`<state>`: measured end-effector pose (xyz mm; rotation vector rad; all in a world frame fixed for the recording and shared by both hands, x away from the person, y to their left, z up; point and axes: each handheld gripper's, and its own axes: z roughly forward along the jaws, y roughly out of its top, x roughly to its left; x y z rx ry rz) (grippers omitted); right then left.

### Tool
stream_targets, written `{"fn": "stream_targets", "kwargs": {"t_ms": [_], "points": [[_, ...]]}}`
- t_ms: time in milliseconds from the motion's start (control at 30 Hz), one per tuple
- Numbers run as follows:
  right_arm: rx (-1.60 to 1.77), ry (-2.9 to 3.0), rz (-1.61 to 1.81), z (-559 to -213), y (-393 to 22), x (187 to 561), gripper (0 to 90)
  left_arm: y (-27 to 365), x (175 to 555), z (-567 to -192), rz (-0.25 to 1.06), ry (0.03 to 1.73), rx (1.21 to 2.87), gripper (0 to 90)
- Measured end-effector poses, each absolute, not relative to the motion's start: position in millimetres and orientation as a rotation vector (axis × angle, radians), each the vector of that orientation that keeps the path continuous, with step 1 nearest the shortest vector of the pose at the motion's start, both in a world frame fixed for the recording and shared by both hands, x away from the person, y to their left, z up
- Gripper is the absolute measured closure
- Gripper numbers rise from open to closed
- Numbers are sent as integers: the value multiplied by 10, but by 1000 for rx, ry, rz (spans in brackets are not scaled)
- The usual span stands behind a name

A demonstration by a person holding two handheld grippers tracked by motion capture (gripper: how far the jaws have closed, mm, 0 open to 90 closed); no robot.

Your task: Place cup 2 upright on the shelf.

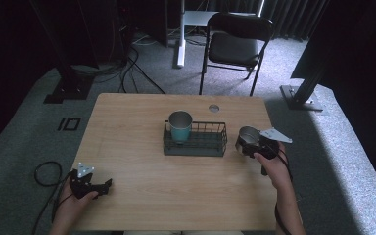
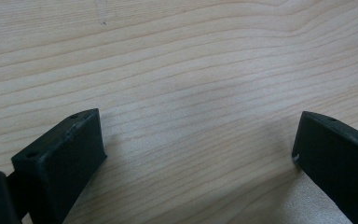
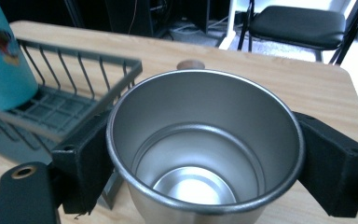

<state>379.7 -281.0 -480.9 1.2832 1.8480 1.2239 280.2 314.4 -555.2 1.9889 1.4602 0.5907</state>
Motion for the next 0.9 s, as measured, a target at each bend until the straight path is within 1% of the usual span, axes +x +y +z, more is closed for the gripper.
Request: {"fn": "stream_targets", "kwargs": {"t_ms": [400, 900], "points": [[1229, 1827, 1262, -4502, -2772, 3828, 134, 3144, 2802, -5552, 591, 1460, 1989, 27], [1111, 1845, 1307, -4097, -2469, 3953, 134, 3144, 2801, -5552, 591, 1460, 1989, 28]]}}
